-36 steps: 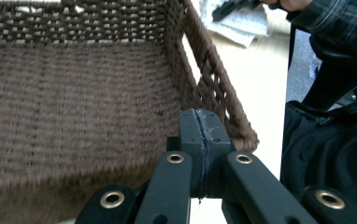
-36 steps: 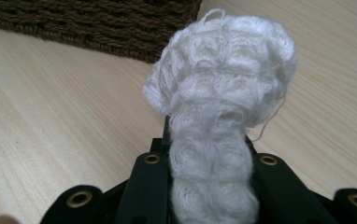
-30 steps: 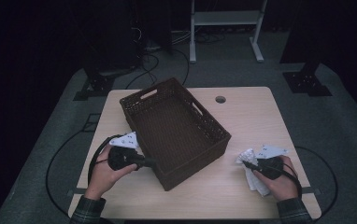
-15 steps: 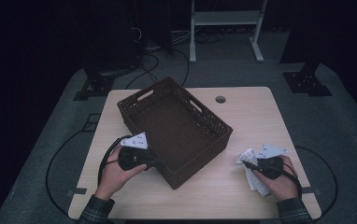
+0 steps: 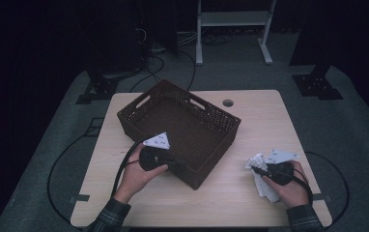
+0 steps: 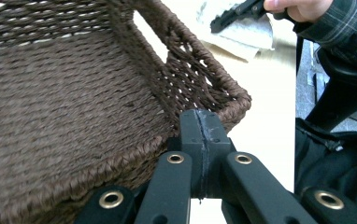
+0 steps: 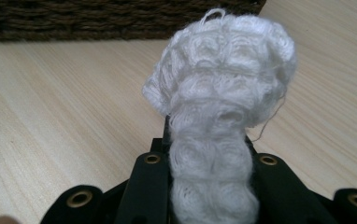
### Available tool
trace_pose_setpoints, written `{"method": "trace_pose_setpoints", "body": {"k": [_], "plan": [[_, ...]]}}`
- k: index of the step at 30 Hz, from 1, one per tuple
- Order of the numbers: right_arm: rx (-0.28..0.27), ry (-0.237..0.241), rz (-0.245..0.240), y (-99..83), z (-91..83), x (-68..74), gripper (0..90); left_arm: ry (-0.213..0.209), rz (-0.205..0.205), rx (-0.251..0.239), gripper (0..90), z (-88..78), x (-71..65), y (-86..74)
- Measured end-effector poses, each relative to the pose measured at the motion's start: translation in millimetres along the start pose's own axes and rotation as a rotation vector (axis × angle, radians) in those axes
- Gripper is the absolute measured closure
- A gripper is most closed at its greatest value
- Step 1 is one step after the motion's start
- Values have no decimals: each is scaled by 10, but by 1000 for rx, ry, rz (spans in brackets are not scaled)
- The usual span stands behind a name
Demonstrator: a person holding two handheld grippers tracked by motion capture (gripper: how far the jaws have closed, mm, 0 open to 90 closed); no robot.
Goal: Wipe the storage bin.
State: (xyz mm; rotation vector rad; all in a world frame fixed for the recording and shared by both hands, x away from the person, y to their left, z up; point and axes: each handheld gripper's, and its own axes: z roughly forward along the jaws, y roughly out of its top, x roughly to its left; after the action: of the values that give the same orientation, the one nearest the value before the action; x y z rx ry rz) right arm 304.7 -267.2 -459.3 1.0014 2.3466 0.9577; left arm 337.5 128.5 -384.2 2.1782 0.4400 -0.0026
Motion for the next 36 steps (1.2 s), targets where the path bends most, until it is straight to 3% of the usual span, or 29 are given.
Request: {"method": "trace_pose_setpoints", "body": {"k": [4,17,25,32,36], "plan": [[5,0,-9,-1,5,-4,754,-27,-10,-13,896,99,55,57],[-4,4,2,0,-1,3,754,-46,-9,-17,896,366,205,275],[-3,5,1,0,-2,1,754,-41,0,-3,896,510,285,402],[-9,7,-27,16,-6,5,754,2,36,44,894,642,299,566],[-10,13,-42,37,7,-10,754,-7,15,26,894,693,332,583]]}}
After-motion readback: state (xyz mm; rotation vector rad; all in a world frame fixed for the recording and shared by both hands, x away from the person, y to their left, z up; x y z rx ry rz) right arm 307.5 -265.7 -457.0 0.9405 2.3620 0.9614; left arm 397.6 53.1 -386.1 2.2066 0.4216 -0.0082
